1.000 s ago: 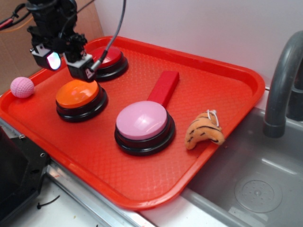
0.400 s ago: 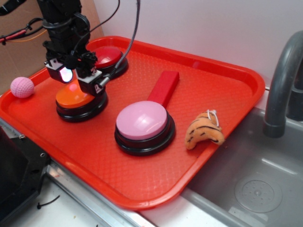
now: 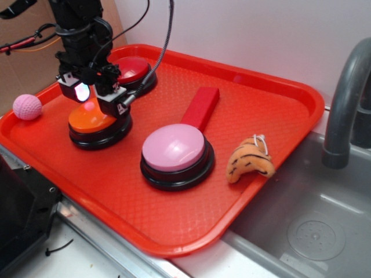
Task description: Push the orange button.
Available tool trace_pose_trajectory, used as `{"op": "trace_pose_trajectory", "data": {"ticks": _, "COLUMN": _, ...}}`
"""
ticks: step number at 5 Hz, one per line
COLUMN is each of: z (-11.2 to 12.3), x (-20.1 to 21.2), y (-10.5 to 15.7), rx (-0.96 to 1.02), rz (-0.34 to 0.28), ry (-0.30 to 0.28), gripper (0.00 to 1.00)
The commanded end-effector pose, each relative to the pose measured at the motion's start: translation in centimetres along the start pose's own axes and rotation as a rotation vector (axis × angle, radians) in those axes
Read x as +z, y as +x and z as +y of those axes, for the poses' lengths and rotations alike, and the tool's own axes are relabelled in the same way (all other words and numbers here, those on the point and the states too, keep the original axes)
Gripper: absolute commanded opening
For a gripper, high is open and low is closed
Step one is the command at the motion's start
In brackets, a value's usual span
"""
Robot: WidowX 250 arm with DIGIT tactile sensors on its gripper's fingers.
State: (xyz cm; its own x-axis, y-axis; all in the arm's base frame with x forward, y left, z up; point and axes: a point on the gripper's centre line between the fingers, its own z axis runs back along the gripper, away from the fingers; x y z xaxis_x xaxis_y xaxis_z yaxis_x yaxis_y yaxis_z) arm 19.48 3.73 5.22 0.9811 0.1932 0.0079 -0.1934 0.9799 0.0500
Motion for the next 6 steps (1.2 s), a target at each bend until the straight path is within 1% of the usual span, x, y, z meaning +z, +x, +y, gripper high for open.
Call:
{"op": "trace_pose_trajectory", "data": {"ticks": 1, "z": 1.3, "x": 2.5, "y": 0.5, "rx": 0.021, "rz": -0.045, "ry": -0.014, "gripper": 1.0}}
{"op": "trace_pose_trajectory", "data": {"ticks": 2, "z": 1.6, "x": 3.3, "y": 0.8, "rx": 0.027, "rz": -0.063, "ry": -0.016, "gripper": 1.0}}
{"op": "trace_pose_trajectory", "data": {"ticks": 3, "z": 2.0, "x": 4.5, "y": 0.4, "rx": 0.037, "rz": -0.065, "ry": 0.006, "gripper": 1.0}}
{"op": "trace_pose_trajectory", "data": {"ticks": 4, "z": 2.4, "x": 5.5, "y": 0.2, "rx": 0.048, "rz": -0.068, "ry": -0.002, "gripper": 1.0}}
{"op": "trace_pose_trajectory", "data": {"ticks": 5, "z": 3.2, "x": 6.9, "y": -0.4, "rx": 0.056, "rz": -0.055, "ry": -0.002, "gripper": 1.0}}
{"op": "trace_pose_trajectory", "data": {"ticks": 6, "z": 3.5, "x": 7.5, "y": -0.8, "rx": 0.068, "rz": -0.065, "ry": -0.003, "gripper": 1.0}}
